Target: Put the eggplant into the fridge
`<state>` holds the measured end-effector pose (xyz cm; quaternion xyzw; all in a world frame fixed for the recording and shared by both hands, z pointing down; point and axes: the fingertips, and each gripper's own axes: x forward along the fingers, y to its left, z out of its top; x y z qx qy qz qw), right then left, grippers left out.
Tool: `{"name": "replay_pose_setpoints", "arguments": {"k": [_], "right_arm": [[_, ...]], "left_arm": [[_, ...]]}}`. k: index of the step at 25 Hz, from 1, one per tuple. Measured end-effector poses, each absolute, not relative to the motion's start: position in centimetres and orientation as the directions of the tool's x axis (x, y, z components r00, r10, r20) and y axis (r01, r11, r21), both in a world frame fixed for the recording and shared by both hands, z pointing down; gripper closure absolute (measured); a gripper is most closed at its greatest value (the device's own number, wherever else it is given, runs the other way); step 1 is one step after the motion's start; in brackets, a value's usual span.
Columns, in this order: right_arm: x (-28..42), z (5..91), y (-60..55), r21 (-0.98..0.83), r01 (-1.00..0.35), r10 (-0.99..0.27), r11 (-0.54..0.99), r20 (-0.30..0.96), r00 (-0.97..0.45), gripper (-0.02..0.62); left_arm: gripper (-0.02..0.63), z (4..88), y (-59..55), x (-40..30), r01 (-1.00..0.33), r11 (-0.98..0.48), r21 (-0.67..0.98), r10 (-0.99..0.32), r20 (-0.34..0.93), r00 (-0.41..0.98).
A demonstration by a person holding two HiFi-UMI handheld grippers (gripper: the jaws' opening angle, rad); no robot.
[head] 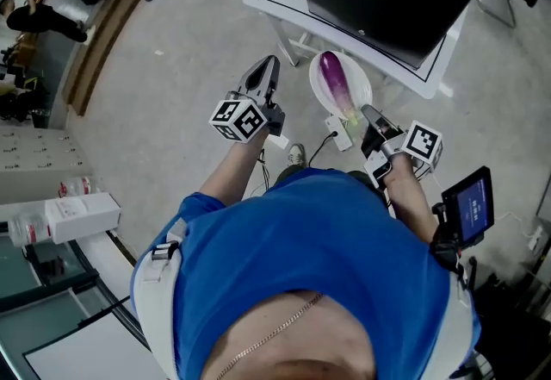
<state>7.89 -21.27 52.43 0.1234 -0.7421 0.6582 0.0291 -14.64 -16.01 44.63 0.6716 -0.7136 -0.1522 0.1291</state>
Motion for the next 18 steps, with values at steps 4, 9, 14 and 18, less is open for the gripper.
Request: {"name": "replay_pose_setpoints", "arguments": {"k": [4, 9, 14, 18], "right_arm": [[6.2, 51.6, -21.7, -0.970, -0.228, -0.201, 0.086, 0.208, -0.957, 0.584], [6.5, 51.6, -22.2, -0.965, -0.247, -0.267, 0.085, 0.216, -0.939, 0.584], [3.6, 50.8, -21.4, -0.962, -0.265, -0.351, 0.069, 0.225, -0.909, 0.584], [3.4, 51.0, -21.3, -0.959, -0.278, -0.412, 0.052, 0.233, -0.881, 0.584]], "left_arm": [[0.598, 44.0, -19.1, -17.2, -0.929, -0.005, 0.371, -1.000, -0.023, -0.004], [0.598, 44.1, -24.1, -18.4, -0.932, -0.085, 0.353, -0.996, -0.024, 0.082], [0.598, 42.8, -28.8, -22.5, -0.932, -0.203, 0.300, -0.979, -0.028, 0.204], [0.598, 42.6, -32.6, -23.6, -0.934, -0.269, 0.237, -0.962, -0.018, 0.273]]}}
